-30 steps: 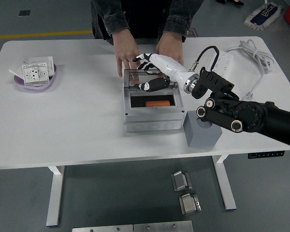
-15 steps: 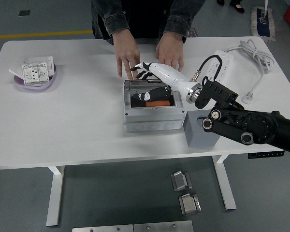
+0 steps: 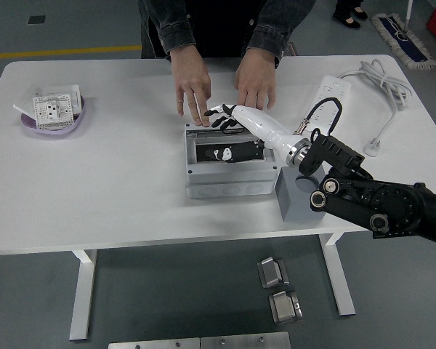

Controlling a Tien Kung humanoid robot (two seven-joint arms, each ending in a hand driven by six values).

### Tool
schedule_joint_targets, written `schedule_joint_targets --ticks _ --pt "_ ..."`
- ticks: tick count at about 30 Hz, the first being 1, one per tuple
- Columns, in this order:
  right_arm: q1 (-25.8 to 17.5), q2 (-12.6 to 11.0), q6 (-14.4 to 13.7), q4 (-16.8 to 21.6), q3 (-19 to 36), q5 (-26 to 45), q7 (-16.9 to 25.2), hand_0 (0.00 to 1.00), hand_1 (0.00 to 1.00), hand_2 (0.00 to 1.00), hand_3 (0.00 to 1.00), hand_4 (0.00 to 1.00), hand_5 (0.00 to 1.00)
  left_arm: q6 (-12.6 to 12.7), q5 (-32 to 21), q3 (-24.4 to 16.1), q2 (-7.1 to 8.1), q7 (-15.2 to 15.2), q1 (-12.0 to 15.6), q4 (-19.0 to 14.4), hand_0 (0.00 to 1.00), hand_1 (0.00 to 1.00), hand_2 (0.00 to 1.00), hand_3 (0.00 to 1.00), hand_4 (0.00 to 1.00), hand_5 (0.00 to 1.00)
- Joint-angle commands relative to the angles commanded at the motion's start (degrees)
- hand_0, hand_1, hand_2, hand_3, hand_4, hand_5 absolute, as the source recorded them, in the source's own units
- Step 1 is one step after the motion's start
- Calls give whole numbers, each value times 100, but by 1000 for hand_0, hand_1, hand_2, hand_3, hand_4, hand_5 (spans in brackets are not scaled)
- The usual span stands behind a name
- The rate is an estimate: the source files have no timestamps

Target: Pick up the cylinder from the cube,place it in the box,flap close box

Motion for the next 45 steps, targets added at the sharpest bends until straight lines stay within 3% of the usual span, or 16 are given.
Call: schedule_joint_targets --ticks 12,32,37,45 --pt "-570 152 -60 129 687 -356 -16 675 644 718 837 848 370 7 7 -27 -43 -9 49 -1 688 669 583 654 615 340" --pt "-933 266 -144 3 891 -274 138 664 646 722 841 846 376 20 14 -12 -74 -25 62 -5 687 669 581 650 614 340" --pt "-983 178 -120 82 1157 -554 23 660 645 722 841 847 378 18 -1 6 -74 -23 60 0 686 668 581 649 613 339" --pt "-1330 -342 226 504 2134 -1406 -489 657 645 722 841 847 383 -10 -99 85 -59 16 91 19 685 668 580 646 613 340"
